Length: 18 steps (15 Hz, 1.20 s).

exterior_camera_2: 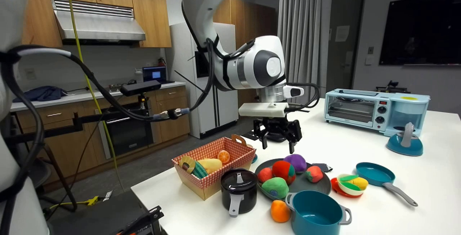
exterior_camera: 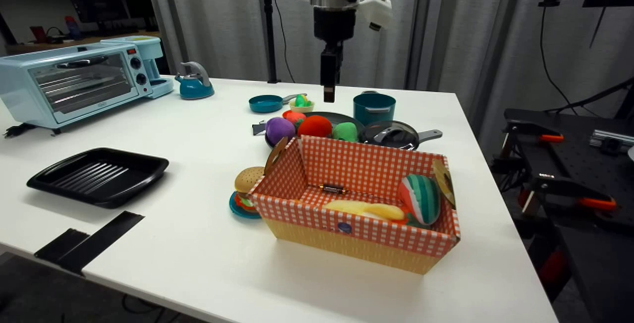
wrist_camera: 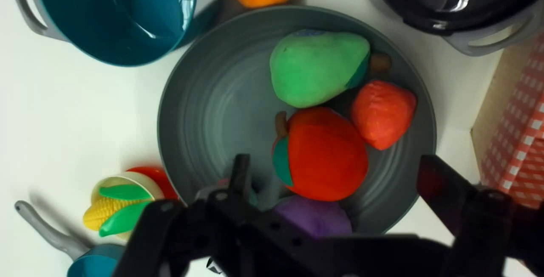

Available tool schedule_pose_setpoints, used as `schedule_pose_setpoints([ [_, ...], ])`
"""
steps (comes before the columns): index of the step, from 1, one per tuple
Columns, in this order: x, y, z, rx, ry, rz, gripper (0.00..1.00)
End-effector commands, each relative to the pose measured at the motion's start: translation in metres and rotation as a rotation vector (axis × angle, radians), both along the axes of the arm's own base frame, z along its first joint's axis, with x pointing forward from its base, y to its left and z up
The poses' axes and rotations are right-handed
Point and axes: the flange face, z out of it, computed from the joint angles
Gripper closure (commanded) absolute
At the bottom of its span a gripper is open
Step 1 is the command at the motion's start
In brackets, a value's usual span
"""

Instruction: Take the apple and the pear plush toys from the plate, put them in the box, and put the purple plush toy in the blue pot

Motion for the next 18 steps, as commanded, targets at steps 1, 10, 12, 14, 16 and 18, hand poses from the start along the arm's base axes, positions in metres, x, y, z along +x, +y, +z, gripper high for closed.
schedule_pose_setpoints([
  [1,0.034,-0.006,-0.022,0.023,-0.029,0.002,0.0],
  [10,0.074,-0.039,-0.073,0.045,-0.014,-0.065,0.0],
  [12,0.074,-0.034,-0.082,0.058,0.002,-0.081,0.0],
  [14,0.073,-0.024,-0.085,0.065,0.014,-0.086,0.0],
  [16,0.071,-0.012,-0.084,0.061,0.018,-0.082,0.0],
  [18,0.068,-0.001,-0.08,0.055,0.021,-0.076,0.0],
])
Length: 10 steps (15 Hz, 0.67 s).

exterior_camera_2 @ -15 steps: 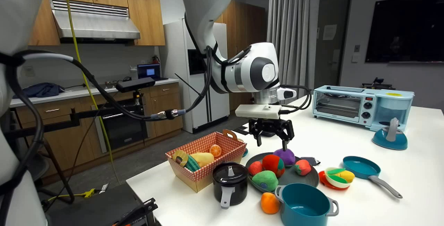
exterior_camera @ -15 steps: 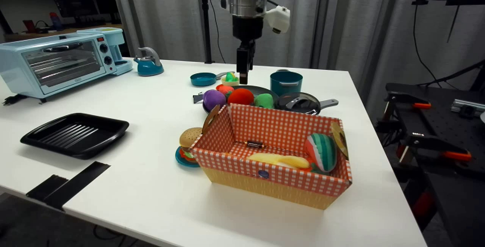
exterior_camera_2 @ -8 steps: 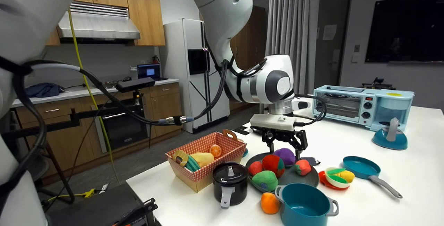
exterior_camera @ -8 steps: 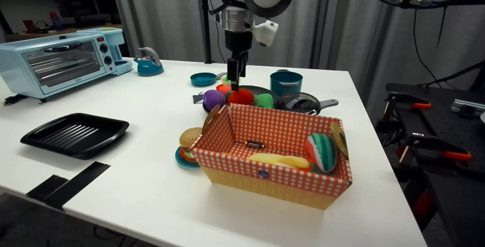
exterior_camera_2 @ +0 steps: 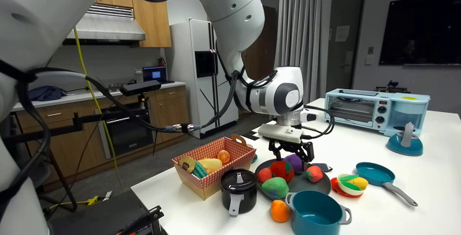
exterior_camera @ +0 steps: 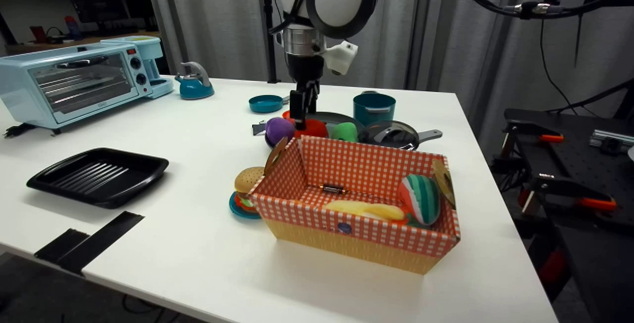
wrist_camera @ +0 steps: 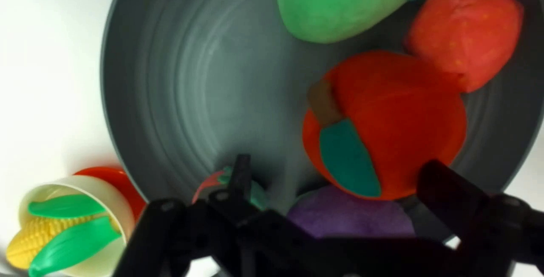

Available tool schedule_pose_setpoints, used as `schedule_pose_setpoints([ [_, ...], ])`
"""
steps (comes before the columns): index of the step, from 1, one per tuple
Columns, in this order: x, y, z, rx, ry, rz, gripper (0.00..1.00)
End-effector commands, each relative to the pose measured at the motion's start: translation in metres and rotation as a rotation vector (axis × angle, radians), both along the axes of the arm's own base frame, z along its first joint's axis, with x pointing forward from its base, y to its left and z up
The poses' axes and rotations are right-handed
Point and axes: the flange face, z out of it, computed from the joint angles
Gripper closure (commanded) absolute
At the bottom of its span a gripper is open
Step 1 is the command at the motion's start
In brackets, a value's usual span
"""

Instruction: Take the apple and the pear plush toys from the plate, put them in the box, and put the purple plush toy in the blue pot

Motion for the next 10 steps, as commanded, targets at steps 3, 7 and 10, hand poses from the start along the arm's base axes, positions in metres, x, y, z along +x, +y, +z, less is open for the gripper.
schedule_pose_setpoints([
  [3,-0.0042,0.022,0.0009,-0.004,0.022,-0.009,0.0],
  [7,-0.0071,0.0228,-0.002,-0.005,0.026,-0.029,0.0],
  [10,-0.0085,0.019,-0.0034,-0.009,0.029,-0.044,0.16],
])
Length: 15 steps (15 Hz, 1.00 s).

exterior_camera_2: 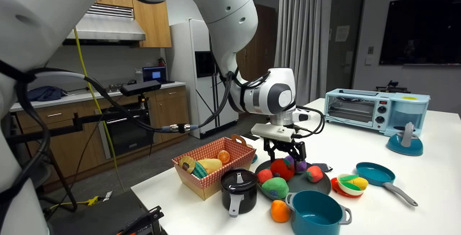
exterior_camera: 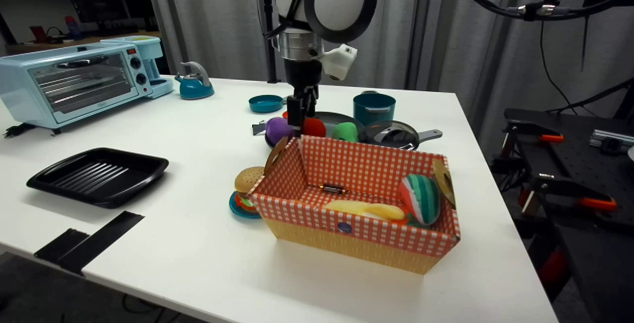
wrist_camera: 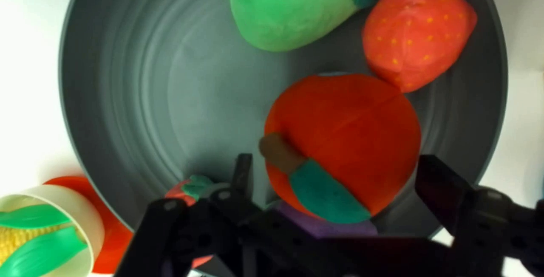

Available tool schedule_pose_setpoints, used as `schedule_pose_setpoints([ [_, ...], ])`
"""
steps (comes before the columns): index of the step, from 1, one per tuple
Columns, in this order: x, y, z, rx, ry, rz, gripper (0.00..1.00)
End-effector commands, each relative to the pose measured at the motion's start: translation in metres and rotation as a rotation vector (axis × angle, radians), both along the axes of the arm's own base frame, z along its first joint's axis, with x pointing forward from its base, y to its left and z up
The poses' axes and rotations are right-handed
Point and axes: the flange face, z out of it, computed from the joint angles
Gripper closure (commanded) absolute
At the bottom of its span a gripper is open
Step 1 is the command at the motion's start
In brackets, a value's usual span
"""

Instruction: Take the apple and the pear plush toys from the plate, put them in the box, and put the purple plush toy in the blue pot

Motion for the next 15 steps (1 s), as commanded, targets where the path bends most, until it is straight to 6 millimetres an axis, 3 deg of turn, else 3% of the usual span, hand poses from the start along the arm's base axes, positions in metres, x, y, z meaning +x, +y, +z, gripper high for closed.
schedule_pose_setpoints([
  [1,-0.004,-0.004,0.001,-0.006,0.015,-0.039,0.32],
  [5,-0.006,-0.008,0.005,-0.014,0.006,-0.07,0.63],
  [9,-0.015,-0.011,0.023,-0.033,-0.01,-0.094,0.88],
  [13,-0.037,-0.002,0.059,-0.042,-0.024,-0.109,0.96],
  [15,-0.051,0.011,0.08,-0.036,-0.027,-0.11,0.94],
])
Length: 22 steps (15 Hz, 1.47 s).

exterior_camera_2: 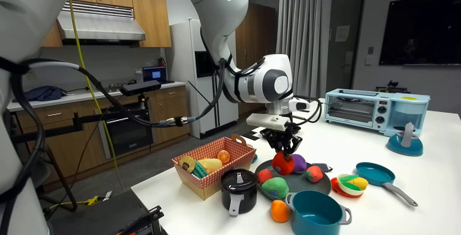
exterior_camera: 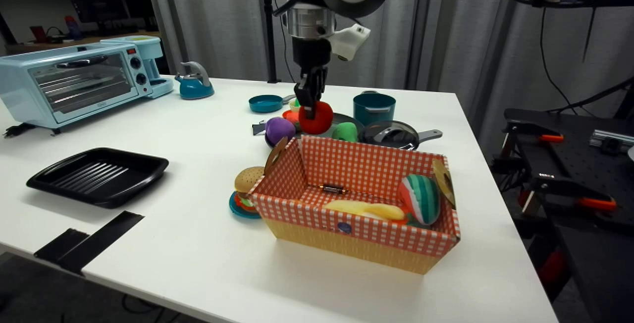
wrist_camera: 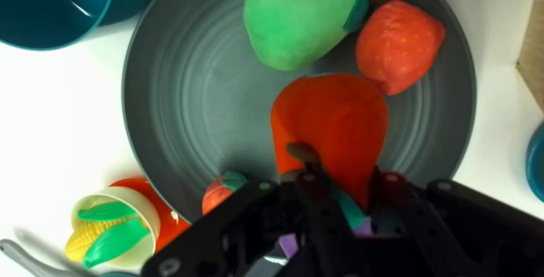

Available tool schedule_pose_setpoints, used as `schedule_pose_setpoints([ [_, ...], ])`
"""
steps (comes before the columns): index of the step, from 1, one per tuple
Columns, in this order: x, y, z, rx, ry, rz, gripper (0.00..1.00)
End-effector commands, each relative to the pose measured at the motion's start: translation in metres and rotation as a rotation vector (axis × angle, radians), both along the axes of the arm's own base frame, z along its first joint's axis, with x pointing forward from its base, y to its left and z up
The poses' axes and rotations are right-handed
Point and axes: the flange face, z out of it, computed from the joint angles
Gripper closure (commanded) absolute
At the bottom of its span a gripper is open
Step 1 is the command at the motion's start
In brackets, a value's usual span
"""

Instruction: Take the apple and the pear plush toys from the plate, put them in the box, and put the purple plush toy in the blue pot

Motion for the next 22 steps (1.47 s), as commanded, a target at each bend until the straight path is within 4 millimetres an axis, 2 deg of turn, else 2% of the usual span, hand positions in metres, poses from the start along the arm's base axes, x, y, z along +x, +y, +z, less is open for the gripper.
schedule_pose_setpoints([
  [1,-0.037,0.022,0.048,-0.011,-0.004,-0.011,0.94],
  [4,-0.057,0.053,0.077,-0.022,-0.01,0.033,0.94],
  [6,-0.069,0.075,0.085,-0.033,0.008,0.08,0.94],
  [8,-0.079,0.097,0.086,-0.036,0.029,0.132,0.94],
  [11,-0.087,0.126,0.074,-0.018,0.054,0.189,0.94],
  [13,-0.088,0.138,0.063,-0.013,0.07,0.215,0.94],
  [17,-0.083,0.137,0.045,-0.011,0.103,0.212,0.94],
  [18,-0.082,0.135,0.041,-0.015,0.114,0.208,0.52],
  [19,-0.081,0.133,0.038,-0.016,0.125,0.206,0.51],
  [22,-0.078,0.129,0.032,-0.026,0.141,0.204,0.28],
])
